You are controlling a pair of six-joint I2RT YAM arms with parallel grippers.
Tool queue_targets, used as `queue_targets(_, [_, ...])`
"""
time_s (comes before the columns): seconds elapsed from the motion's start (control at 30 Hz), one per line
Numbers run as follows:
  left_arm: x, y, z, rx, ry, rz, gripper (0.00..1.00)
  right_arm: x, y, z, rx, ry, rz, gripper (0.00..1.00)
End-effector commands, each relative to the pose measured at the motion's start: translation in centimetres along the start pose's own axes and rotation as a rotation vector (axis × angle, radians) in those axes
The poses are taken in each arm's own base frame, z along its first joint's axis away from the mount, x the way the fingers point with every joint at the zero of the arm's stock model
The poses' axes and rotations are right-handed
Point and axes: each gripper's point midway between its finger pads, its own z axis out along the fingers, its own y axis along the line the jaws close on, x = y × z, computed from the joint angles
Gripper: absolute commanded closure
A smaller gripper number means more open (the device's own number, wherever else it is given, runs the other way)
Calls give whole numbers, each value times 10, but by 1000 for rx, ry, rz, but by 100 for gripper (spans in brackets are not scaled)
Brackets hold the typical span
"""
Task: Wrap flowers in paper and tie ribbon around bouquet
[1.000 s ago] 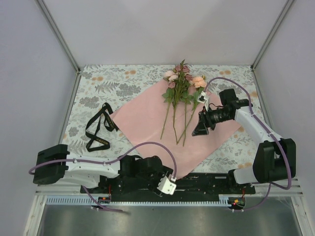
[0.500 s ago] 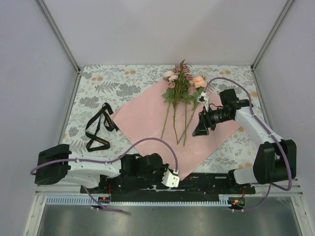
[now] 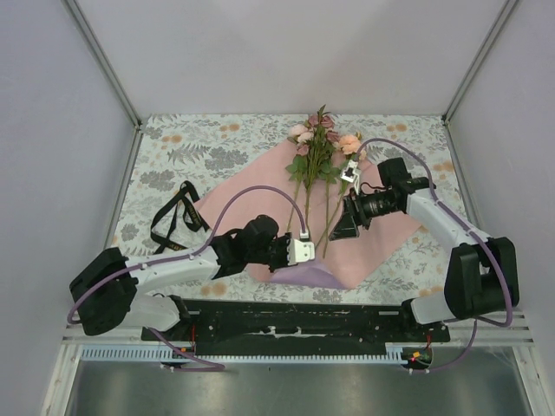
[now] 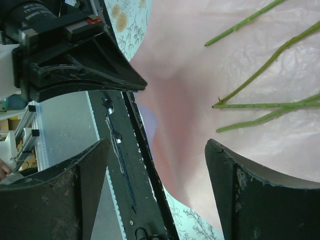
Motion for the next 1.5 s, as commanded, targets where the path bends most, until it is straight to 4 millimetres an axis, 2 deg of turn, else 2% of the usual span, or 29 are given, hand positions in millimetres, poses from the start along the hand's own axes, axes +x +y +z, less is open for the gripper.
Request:
queue_targets(0.0, [-17, 28, 8, -38, -57, -1, 98, -5, -6, 21, -35, -4, 51, 15])
queue_targets(0.23, [-18, 62, 15, -87, -63, 9, 98, -6, -20, 45, -61, 16, 114, 19])
queue_targets(0.53, [-17, 82, 19, -108, -69, 30, 98, -5, -32, 79, -68, 69, 139, 24])
queue_targets(0.63, [-15, 91, 21, -127, -65, 31, 98, -8, -32, 85, -85, 77, 132, 38])
queue_targets(0.73, [-10, 105, 19, -160, -51, 17, 98, -18, -32, 85, -83, 65, 113, 79])
queue_targets(0.8, [-10, 116, 13, -179, -38, -31, 98, -24, -37, 83, -42, 56, 86, 98])
queue_targets(0.83, [-15, 125, 5, -196, -48, -79, 90, -26, -42, 83, -13, 54, 76, 100])
queue_targets(0.87, [-18, 130, -3, -208, -58, -136, 74, -27, -47, 83, 13, 55, 67, 100])
queue_targets(0.93, [-21, 145, -25, -272, -78, -238, 50, -33, -54, 83, 51, 45, 45, 100])
queue_targets(0.97, [-21, 152, -37, -303, -90, -294, 40, -36, -57, 82, 62, 37, 39, 100])
queue_targets(1.0, [-24, 155, -48, -319, -109, -338, 36, -39, -59, 83, 71, 31, 35, 100])
queue_targets(1.1, [-24, 149, -70, -348, -111, -515, 32, -46, -69, 85, 109, 28, 36, 100])
queue_targets(1.2, [-19, 139, -83, -404, -128, -734, 31, -51, -79, 86, 144, 29, 37, 100])
queue_targets(1.27, [-23, 123, -85, -347, -148, -794, 15, -56, -86, 87, 167, 25, 36, 100])
queue_targets(1.33, [-18, 113, -82, -327, -125, -907, 12, -60, -92, 88, 187, 22, 38, 100])
queue_targets(1.37, [-16, 102, -77, -266, -114, -941, 17, -62, -95, 88, 199, 22, 40, 100])
queue_targets(1.47, [-8, 66, -53, -61, -80, -1046, 48, -64, -106, 87, 249, 22, 52, 100])
